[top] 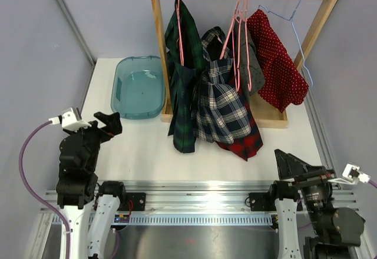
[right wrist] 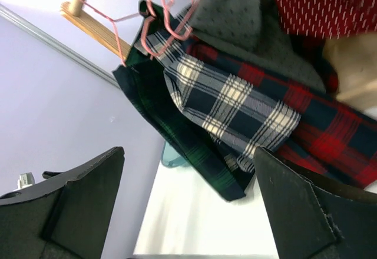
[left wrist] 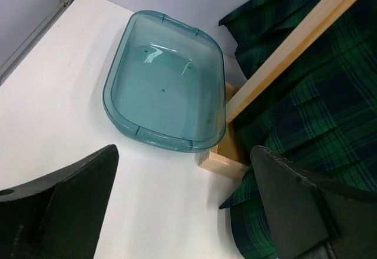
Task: Remove the skirt from the hanger
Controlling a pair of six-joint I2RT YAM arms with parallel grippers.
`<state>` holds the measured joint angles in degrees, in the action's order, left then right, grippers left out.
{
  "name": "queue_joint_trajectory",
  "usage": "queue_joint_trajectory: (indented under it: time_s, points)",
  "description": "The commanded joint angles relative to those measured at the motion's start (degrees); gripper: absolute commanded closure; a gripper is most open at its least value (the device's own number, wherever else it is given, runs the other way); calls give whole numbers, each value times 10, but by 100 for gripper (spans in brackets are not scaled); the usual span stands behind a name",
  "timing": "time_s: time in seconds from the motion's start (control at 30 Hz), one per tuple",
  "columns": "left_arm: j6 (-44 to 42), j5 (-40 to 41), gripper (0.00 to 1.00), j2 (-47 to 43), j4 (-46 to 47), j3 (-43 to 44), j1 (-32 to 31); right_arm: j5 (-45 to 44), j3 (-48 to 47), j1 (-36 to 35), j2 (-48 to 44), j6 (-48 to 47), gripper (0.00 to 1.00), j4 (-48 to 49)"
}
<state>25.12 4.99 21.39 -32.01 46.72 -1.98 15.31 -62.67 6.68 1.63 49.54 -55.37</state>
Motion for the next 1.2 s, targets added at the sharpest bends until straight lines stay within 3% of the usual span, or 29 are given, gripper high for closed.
queue_joint_trajectory:
  time_s: [0.0,0.17,0.3,0.4,0.53,0.67,0.8,0.83,0.93,1.03,1.17]
  points:
    - [-14,-21,1,-3,-16,-6,-2,-32,-62,2,-2,-79,1,19]
    - [-23,-23,1,3,-44,39,-2,-37,-112,2,0,-156,0,25]
    - [-39,-153,1,31,-27,118,-2,-55,-119,1,-7,-153,1,11]
    - [-24,-196,1,95,-40,220,-2,-48,-110,1,-6,-154,1,20]
    - [-6,-222,6,172,-17,308,-2,-11,-103,1,9,-160,1,105]
    - [-9,-208,6,288,-55,407,-22,37,-154,1,118,-162,1,181]
    - [-44,-77,6,368,-80,495,-164,52,-241,1,242,-166,3,207]
    - [-51,-13,6,388,-89,518,-240,59,-289,2,273,-168,3,201]
    - [-81,101,4,472,-125,615,-373,109,-381,2,394,-146,8,205]
    - [-75,119,3,513,-129,639,-426,180,-447,3,500,-88,12,255]
    - [-52,128,3,498,-78,578,-465,223,-590,3,646,-73,13,243]
